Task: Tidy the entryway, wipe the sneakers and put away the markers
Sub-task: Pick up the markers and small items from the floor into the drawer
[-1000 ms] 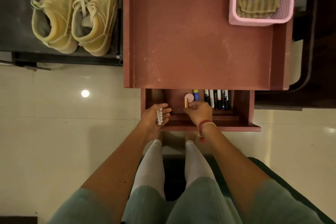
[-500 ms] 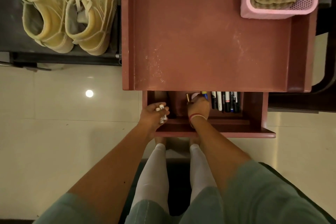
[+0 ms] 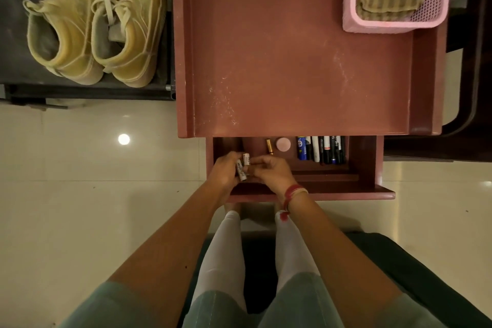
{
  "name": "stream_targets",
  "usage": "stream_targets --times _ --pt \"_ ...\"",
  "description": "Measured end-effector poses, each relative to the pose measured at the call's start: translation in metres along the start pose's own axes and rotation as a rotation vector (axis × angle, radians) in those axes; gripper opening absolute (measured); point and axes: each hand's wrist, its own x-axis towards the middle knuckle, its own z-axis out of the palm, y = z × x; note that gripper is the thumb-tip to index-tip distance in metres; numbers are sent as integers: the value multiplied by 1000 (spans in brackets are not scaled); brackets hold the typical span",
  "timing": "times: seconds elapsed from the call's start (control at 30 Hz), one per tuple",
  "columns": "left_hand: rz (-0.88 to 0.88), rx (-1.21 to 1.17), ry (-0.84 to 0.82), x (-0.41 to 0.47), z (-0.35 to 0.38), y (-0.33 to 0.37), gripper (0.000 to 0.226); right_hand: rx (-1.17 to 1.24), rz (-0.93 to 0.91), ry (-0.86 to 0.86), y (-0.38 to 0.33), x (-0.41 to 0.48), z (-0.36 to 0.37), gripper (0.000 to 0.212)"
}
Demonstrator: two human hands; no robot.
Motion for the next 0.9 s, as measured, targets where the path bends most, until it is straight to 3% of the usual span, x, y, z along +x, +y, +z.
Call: stream_targets --times 0.13,0.2,0.27,0.37,0.47,0.6,0.67,0.73,0.9 --pt "23 34 14 6 1 -2 32 -208 -50 110 -5 5 6 17" --pt "24 -10 43 8 0 -2 31 -130 4 177 -5 12 4 9" --pt "29 -32 97 12 -3 -2 26 -70 29 348 -2 27 -2 12" --pt "41 2 130 19 -9 -4 31 -501 -21 523 3 48 -13 12" --pt "54 199 156 24 -9 -10 34 -893 -63 520 8 62 -10 18" --pt "72 368 219 27 -6 -14 33 -1086 -63 568 12 72 -8 24" --pt "77 293 229 26 -6 -12 29 -981 -72 601 10 70 -12 21" --pt "110 189 221 24 -3 -9 21 -711 -86 577 7 60 -14 20" --pt "176 114 252 17 1 -1 19 -69 116 -10 -7 9 -7 22"
